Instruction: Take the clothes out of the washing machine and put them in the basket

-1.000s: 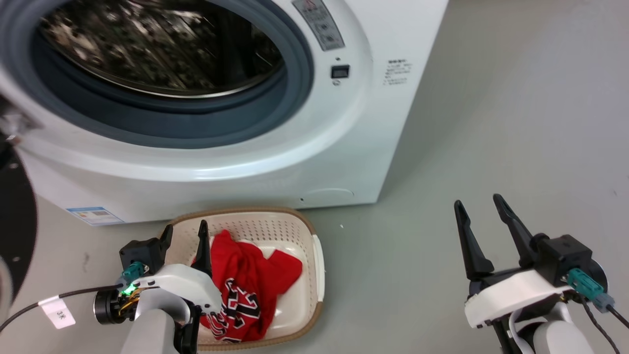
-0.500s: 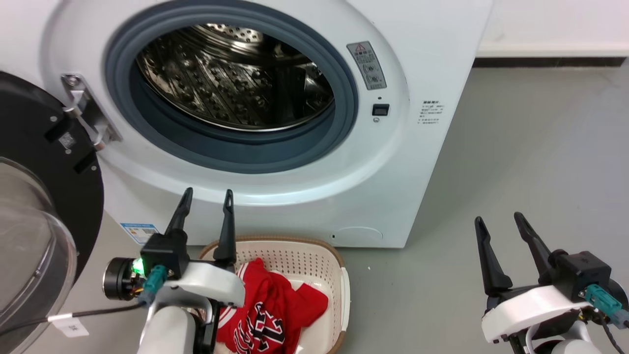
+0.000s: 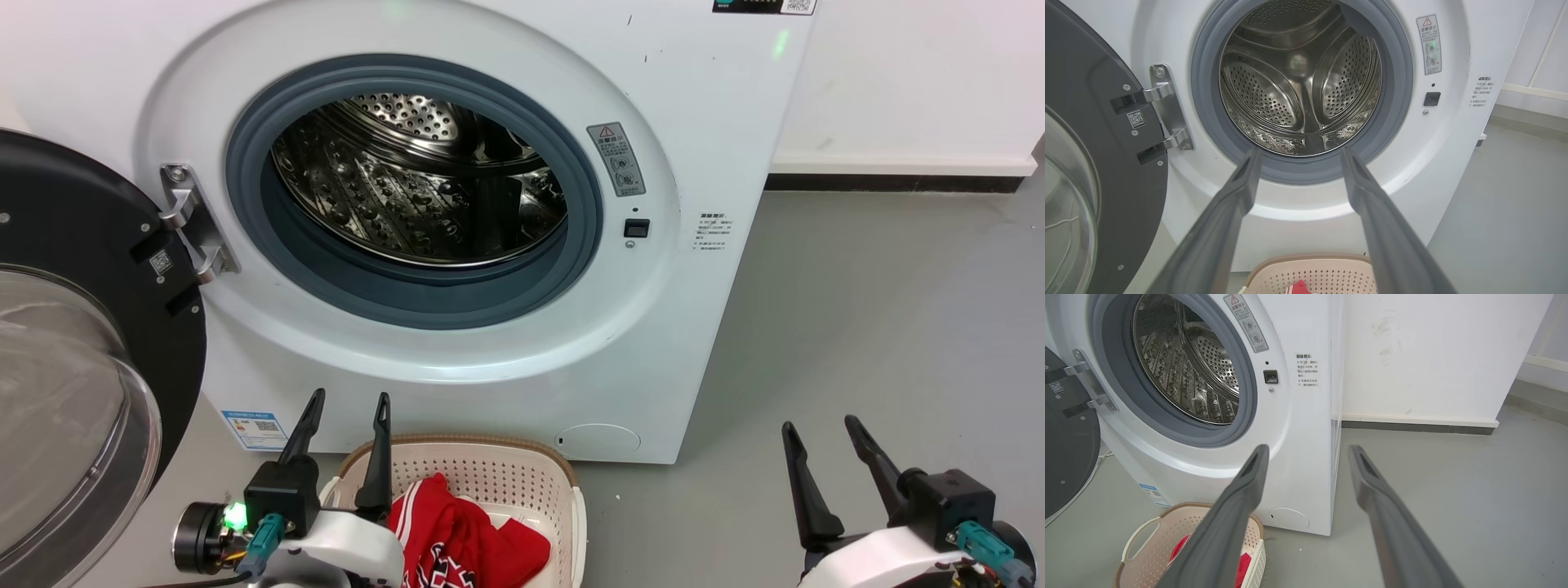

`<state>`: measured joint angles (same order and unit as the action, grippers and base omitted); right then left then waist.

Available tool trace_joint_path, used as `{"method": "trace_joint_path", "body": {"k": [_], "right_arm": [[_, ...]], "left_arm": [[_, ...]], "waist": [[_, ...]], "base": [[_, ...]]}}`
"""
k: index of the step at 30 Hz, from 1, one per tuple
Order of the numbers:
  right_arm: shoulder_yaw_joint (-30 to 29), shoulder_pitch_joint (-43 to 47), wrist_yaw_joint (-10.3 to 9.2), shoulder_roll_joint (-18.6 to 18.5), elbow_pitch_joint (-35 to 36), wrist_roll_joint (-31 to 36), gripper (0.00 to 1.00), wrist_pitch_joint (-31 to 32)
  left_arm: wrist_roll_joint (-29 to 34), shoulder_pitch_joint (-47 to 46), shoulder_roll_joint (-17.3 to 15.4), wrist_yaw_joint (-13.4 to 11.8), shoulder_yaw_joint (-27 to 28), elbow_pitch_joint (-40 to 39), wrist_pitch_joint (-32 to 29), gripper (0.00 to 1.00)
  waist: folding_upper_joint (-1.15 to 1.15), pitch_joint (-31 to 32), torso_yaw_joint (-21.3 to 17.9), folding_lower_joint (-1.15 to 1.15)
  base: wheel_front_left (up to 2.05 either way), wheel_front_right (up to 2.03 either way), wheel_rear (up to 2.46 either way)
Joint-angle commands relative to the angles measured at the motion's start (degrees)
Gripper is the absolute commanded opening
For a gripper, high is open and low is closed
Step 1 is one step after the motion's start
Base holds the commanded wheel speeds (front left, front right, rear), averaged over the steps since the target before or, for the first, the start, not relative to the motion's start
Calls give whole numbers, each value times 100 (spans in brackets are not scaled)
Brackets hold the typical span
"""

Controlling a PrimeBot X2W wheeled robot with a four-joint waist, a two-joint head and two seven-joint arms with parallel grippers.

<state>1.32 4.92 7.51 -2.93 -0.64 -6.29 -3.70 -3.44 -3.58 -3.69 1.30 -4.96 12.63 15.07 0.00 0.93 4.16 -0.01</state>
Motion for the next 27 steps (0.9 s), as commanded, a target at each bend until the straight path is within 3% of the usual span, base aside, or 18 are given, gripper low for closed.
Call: {"method": "trace_joint_path", "body": {"k": [1, 25, 26, 27], "right_arm": [[24, 95, -4, 11, 6, 26, 100, 13], [-5, 65, -4, 10, -20, -65, 100, -18], [-2, 88, 0, 1, -10, -66, 0, -5], [1, 95, 0, 0, -40, -78, 0, -6]], "left_arm": [[-30, 99, -47, -36, 27, -24, -5, 100], [-226, 129, -142, -114, -22, -66, -96, 100], [-232, 101, -119, -87, -20, -62, -101, 0], [-239, 99, -115, -83, -17, -30, -104, 0]], "waist": [[0, 29, 9, 1], [0, 67, -37, 1], [0, 67, -38, 1], [0, 69, -38, 1]], "base": [[0, 0, 0], [0, 0, 0], [0, 0, 0], [0, 0, 0]]}}
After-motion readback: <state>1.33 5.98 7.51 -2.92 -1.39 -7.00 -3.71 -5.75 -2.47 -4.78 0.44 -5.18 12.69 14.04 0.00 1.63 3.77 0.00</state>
